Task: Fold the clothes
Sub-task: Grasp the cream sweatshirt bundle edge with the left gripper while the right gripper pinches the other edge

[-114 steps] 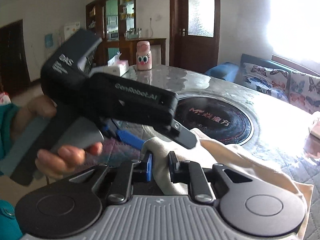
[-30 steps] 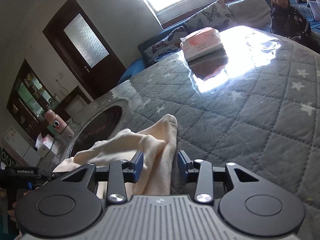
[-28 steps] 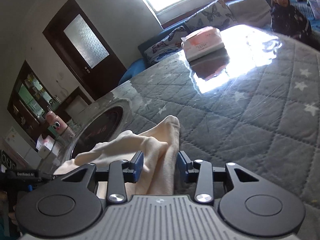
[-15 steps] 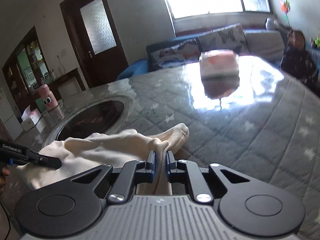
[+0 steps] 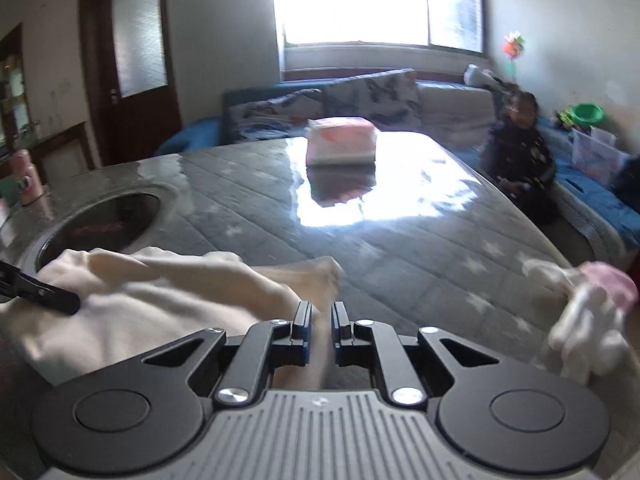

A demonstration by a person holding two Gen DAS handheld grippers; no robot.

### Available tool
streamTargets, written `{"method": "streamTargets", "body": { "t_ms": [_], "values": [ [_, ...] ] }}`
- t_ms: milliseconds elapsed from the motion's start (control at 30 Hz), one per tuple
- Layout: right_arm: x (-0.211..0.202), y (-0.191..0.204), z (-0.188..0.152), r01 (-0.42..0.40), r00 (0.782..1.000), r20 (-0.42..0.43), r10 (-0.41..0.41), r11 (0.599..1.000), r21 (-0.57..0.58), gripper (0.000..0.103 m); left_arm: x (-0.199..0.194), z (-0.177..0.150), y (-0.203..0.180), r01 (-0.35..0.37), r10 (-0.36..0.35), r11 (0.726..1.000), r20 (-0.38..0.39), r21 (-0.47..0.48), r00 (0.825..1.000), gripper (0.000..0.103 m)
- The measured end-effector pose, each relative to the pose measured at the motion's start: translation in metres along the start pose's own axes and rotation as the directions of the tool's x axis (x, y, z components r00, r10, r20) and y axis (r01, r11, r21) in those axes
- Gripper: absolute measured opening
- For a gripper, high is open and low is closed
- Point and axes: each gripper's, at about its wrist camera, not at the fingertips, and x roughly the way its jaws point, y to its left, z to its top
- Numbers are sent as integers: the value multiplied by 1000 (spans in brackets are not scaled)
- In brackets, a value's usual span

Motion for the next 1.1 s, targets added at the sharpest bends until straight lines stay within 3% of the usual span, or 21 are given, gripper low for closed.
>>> {"method": "streamTargets", "body": {
  "t_ms": [67, 267, 400, 633, 967, 1100],
  "values": [
    [-10, 1, -2, -15, 1000, 25, 15, 1000, 0, 10, 0, -1, 2, 1, -1, 1000, -3, -2, 1000, 24],
    [-19, 39, -16, -118, 987, 87, 132, 982, -144, 10, 0, 0, 2, -3, 3, 1000, -1, -5, 1000, 25],
    [-7, 41, -43, -117, 987, 85, 133, 979, -169, 9, -1, 0, 4, 1, -1, 1000, -4, -12, 1000, 27],
    [-11, 39, -19, -139, 986, 72, 153, 976, -169, 10, 0, 2, 3, -5, 4, 1000, -10, -10, 1000, 28],
    [46, 40, 16, -171, 984, -78, 159, 967, -188, 11, -11, 2, 16, -22, 23, 998, 19, -52, 1000, 39],
    [55, 66, 29, -243, 969, -103, 225, 944, -223, 12, -12, 2, 21, -4, 6, 998, 22, -65, 1000, 39]
  ]
}}
